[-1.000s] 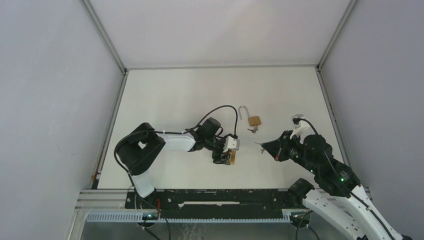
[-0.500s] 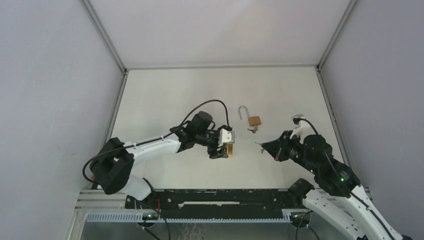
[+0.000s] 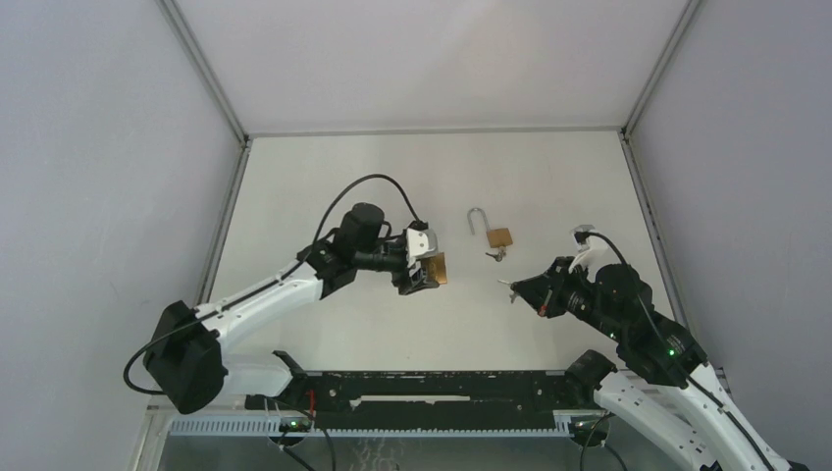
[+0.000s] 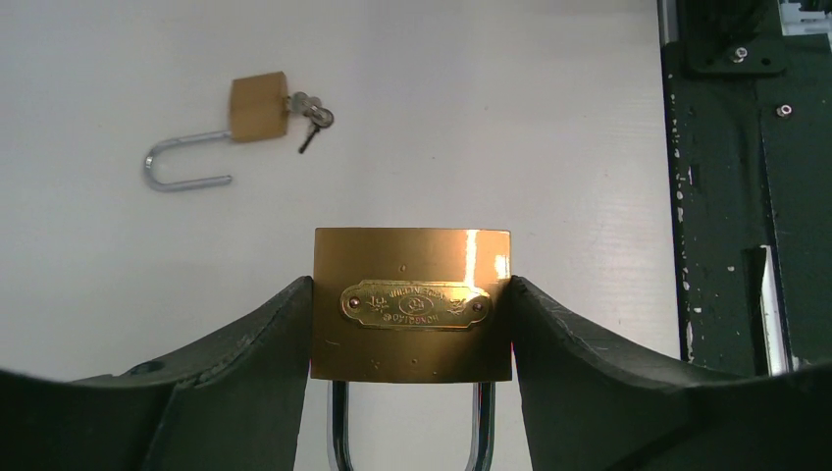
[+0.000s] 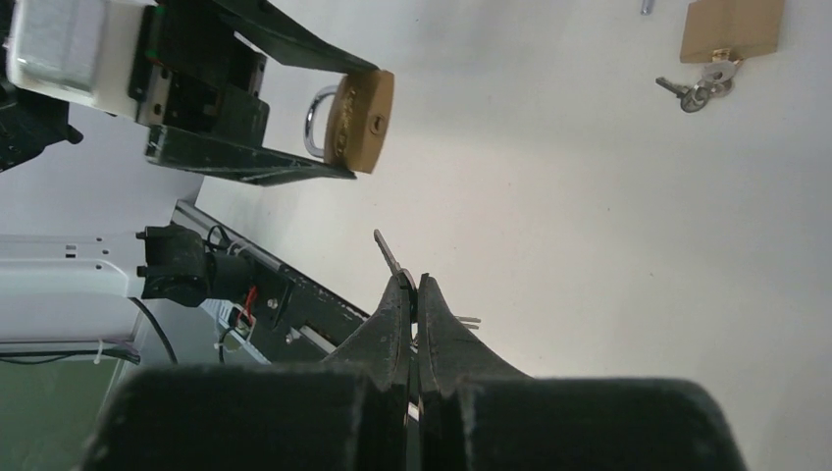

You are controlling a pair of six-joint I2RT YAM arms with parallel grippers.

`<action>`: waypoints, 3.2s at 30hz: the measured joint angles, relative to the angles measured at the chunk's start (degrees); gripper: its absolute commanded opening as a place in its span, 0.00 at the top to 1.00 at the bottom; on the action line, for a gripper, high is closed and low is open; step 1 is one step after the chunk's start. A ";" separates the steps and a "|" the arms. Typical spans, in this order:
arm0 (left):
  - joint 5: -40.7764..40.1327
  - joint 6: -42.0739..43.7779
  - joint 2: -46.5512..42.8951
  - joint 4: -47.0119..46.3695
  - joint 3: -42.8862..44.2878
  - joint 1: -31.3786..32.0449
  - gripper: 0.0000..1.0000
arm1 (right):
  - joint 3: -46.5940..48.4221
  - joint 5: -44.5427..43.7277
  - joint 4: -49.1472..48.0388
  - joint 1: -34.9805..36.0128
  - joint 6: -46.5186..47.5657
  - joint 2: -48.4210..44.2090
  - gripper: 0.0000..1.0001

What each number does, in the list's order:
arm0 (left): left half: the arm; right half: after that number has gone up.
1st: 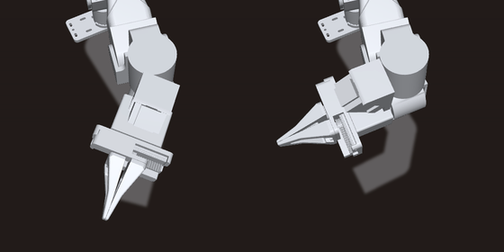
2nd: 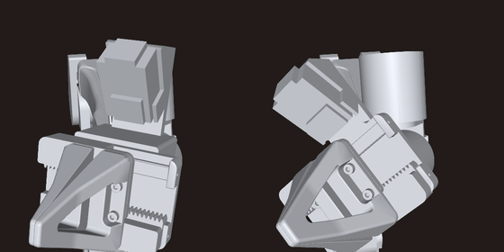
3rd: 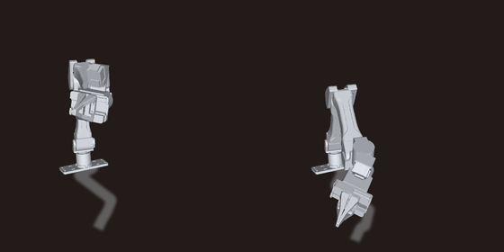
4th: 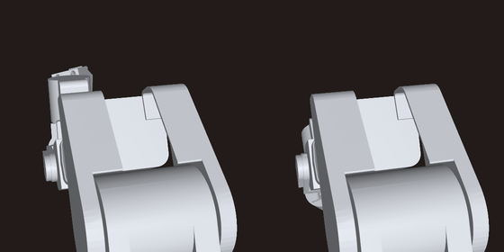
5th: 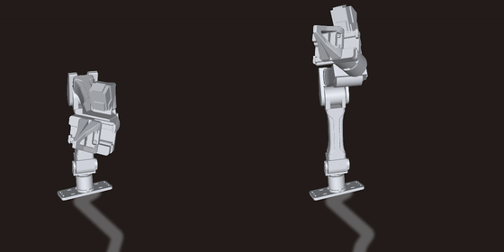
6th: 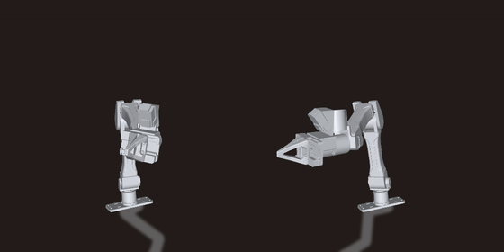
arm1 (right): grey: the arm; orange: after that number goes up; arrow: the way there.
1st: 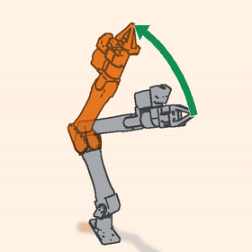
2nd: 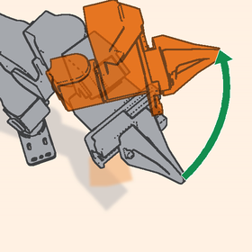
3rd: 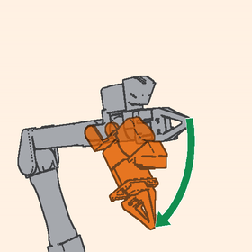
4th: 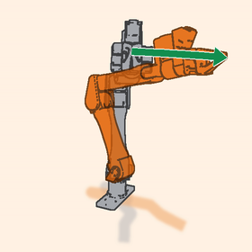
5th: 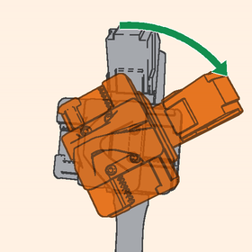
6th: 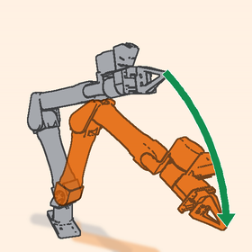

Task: Unlock with the key

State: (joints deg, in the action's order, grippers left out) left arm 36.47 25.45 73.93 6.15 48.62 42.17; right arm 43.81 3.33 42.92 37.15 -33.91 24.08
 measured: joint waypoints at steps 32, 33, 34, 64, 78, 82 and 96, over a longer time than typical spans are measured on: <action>19.28 18.10 -10.36 2.10 -5.31 1.62 1.00 | -0.04 14.29 -8.81 10.03 -26.84 13.88 1.00; 19.26 18.08 -10.38 2.10 -5.31 1.75 1.00 | -0.04 13.40 -8.76 10.82 -27.41 14.12 1.00; 19.21 18.10 -10.47 2.10 -5.31 1.84 1.00 | -0.04 12.74 -8.59 11.45 -27.96 14.34 1.00; 18.16 15.19 -12.13 -4.68 -5.77 2.54 1.00 | -0.04 0.70 -5.49 18.84 -32.92 15.50 1.00; 18.16 14.78 -12.13 -4.83 -5.77 3.08 1.00 | -0.04 -2.21 -7.23 18.86 -32.87 12.76 1.00; 18.16 14.47 -12.13 -4.85 -5.77 3.21 1.00 | -0.04 -2.47 -7.43 18.86 -32.85 13.09 1.00; 17.70 13.94 -12.13 -5.11 -5.77 3.67 1.00 | -0.04 -4.04 -7.96 18.88 -32.35 14.32 1.00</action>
State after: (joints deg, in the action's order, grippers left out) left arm 54.17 39.40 61.80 1.04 42.85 45.84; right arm 43.77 -0.71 34.96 56.03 -66.26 38.39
